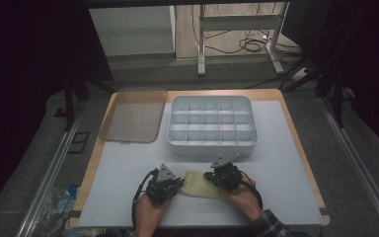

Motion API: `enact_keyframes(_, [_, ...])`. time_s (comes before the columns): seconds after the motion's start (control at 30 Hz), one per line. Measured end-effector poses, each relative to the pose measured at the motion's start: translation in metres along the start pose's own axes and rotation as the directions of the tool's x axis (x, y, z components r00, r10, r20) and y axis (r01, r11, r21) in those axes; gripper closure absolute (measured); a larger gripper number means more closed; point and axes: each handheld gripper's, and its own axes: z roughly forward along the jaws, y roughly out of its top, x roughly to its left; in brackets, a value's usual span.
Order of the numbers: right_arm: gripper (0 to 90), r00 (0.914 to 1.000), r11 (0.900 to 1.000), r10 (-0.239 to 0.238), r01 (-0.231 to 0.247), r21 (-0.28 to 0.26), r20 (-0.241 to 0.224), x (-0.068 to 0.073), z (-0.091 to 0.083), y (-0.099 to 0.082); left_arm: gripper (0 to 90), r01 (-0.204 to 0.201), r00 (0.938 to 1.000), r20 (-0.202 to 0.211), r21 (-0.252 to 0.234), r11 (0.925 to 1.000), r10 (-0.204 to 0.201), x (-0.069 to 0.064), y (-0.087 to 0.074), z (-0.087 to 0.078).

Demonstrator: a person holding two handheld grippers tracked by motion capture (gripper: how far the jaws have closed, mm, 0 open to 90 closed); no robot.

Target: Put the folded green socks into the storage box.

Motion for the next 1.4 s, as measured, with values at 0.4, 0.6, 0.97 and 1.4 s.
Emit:
enact_keyframes(0.4, [89.4,1.0000,1.0000,0.000,0.000,-0.004,0.000,0.000,0.000,-0.001,86.6,-0.035,0.9994,0.003,-0.031,0.9989,0.035,-0.006,0.016,-0.009])
enact_keyframes(0.6, [89.3,0.9999,0.9998,0.005,-0.005,-0.017,-0.012,0.003,-0.005,0.001,86.6,-0.038,0.9993,0.004,-0.028,0.9989,0.038,-0.006,0.018,-0.008])
enact_keyframes(0.97, [89.4,0.9993,0.9998,-0.021,0.021,-0.005,-0.030,0.014,-0.009,-0.004,86.6,-0.052,0.9987,0.000,-0.036,0.9980,0.052,-0.010,0.023,-0.009])
enact_keyframes(1.4, [89.4,0.9983,0.9990,-0.043,0.042,-0.014,-0.040,0.023,-0.011,-0.007,86.6,-0.066,0.9978,-0.002,-0.037,0.9971,0.066,-0.012,0.028,-0.011])
